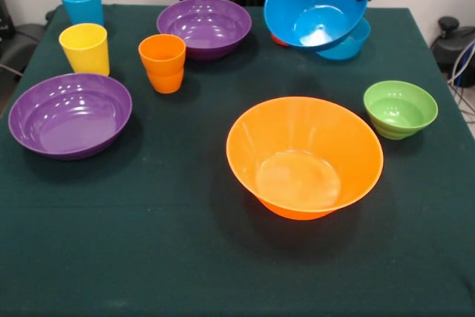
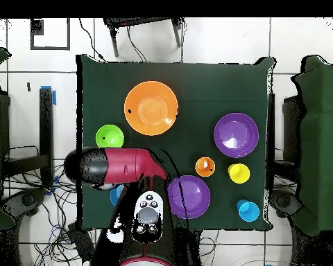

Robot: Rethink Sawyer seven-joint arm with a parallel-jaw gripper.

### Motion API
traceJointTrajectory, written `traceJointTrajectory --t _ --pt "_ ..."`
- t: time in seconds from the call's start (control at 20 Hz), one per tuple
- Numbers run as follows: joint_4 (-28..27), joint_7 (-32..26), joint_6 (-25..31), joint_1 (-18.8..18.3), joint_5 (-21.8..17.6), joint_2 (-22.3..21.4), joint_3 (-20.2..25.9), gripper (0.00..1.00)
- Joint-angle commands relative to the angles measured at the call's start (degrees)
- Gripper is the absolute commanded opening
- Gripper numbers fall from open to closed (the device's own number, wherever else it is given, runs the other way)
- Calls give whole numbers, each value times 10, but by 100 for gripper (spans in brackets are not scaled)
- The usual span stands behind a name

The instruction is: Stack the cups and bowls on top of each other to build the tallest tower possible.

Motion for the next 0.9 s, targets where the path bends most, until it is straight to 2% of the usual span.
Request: traceJointTrajectory --t 0.05,0.7,0.9 --pt "-64 72 54 0 5 37 35 0" --pt "7 82 -16 8 12 17 36 0" --pt "-26 80 16 12 2 26 27 0"
